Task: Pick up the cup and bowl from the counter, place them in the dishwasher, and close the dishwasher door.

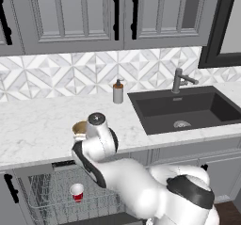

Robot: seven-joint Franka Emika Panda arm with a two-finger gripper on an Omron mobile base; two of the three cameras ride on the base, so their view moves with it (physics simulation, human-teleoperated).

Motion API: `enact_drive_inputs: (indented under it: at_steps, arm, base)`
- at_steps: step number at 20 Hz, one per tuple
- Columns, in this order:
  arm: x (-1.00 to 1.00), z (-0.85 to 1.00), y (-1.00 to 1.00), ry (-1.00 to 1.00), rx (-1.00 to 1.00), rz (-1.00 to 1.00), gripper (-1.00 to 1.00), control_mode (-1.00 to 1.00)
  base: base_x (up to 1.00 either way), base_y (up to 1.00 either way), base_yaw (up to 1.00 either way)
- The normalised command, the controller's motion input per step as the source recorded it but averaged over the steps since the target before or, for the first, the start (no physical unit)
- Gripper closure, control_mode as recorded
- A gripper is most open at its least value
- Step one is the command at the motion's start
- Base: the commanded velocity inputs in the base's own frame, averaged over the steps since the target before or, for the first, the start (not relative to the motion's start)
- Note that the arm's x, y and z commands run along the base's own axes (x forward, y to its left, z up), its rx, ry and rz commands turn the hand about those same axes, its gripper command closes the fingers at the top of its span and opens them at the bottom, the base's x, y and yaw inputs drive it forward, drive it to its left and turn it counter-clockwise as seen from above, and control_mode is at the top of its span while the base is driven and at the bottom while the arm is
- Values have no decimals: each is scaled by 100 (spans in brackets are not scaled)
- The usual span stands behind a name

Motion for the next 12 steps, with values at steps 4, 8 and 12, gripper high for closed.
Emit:
enact_drive_inputs:
  at_steps: [4,8,12]
  arm:
    - [34,3,-22,2,0,0,-100,-100]
    - [36,0,-23,-1,4,1,-100,-100]
    - [37,0,-3,-4,1,2,-100,-100]
  base:
    - [0,0,0]
    - [0,0,0]
    - [0,0,0]
